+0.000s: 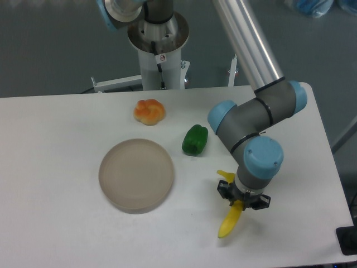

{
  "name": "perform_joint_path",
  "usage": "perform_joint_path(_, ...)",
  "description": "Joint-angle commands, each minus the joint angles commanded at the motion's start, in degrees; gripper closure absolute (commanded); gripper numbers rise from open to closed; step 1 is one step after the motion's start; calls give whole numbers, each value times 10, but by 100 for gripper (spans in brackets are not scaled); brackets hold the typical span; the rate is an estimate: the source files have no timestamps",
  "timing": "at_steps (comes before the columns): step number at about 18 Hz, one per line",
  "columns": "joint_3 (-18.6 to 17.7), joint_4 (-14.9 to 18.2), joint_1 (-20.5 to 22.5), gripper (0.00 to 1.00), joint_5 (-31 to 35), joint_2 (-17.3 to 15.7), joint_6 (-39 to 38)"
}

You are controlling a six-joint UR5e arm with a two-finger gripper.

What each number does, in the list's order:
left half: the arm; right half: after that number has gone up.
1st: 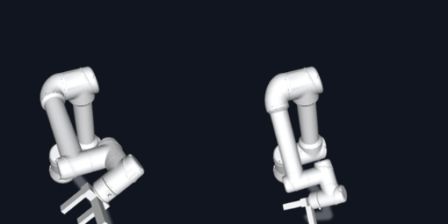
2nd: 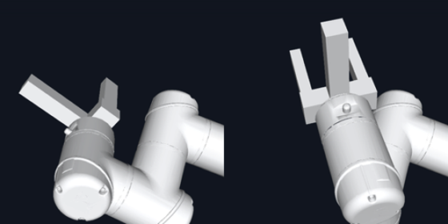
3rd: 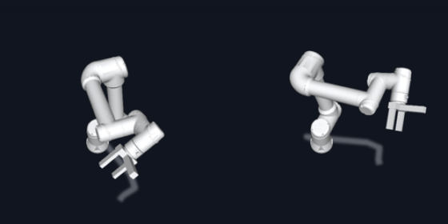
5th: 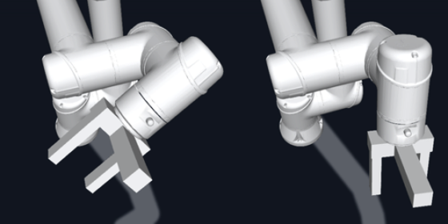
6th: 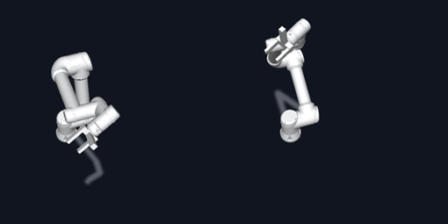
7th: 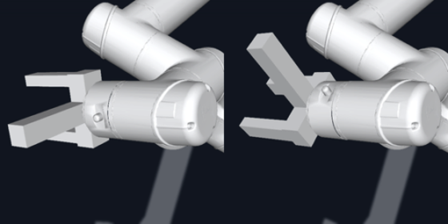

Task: Pick up the banana from the table
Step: 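Lift the banana up off the table with the gripper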

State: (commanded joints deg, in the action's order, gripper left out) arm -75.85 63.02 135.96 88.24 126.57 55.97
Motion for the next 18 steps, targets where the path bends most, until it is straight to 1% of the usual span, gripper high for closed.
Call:
perform_joint_path(1, 0, 5, 13, 100, -3, -5, 12)
perform_joint_path(5, 4, 31, 23, 100, 1, -18, 40)
perform_joint_path(8, 5, 61, 34, 100, 3, -28, 124)
perform_joint_path(10, 11, 70, 42, 100, 4, -29, 179)
perform_joint_path(11, 14, 73, 43, 100, 4, -29, 192)
perform_joint_path(12, 15, 86, 48, 100, 10, -30, 218)
perform_joint_path(14, 15, 86, 50, 100, 6, -28, 259)
perform_joint_path(18, 19, 87, 59, 100, -4, -27, 279)
